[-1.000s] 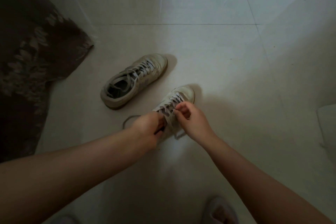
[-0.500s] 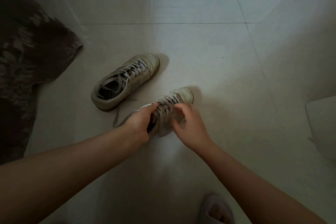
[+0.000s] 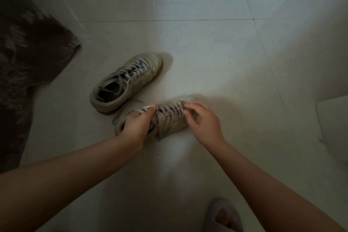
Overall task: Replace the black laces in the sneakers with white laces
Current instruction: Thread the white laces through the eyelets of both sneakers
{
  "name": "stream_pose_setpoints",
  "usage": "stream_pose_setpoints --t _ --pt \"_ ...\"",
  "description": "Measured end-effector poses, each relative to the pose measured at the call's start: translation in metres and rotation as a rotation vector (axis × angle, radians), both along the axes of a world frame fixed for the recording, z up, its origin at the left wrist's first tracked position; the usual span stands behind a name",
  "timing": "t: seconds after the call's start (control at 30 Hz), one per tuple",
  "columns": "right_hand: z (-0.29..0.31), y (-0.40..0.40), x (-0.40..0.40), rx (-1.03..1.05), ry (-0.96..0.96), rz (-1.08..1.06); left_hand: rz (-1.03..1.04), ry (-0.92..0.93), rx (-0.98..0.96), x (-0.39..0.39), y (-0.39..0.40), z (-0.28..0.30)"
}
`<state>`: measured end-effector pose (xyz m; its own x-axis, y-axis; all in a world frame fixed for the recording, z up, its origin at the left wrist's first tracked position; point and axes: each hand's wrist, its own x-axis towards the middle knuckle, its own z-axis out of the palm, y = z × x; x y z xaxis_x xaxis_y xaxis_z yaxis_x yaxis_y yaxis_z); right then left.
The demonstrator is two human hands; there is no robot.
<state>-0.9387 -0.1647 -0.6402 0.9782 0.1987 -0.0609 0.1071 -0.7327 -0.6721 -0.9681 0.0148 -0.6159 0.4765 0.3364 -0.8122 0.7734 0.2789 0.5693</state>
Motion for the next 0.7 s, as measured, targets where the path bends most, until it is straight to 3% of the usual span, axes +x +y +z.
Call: stream_pose_setpoints --t 0.07,0.3,0.47,0.53,0.7 --pt "0.0 0.005 0.003 -0.066 0.023 -0.041 -0.077 -0.066 0.07 -0.004 -0.003 0.005" --pt "0.008 0.021 0.015 -0.02 0.403 -0.065 -0.126 -0.148 0.12 -0.008 -0.007 0.009" --pt "0.011 0.009 0.024 0.354 0.706 -0.146 -0.134 -0.138 0.11 -0.006 -0.004 0.005" --pt "0.009 0.006 0.025 0.36 0.693 -0.139 -0.133 -0.146 0.099 -0.005 -0.005 0.004" --pt "0.012 0.005 0.024 0.046 0.449 0.07 -0.155 -0.169 0.111 -0.007 -0.005 0.002"
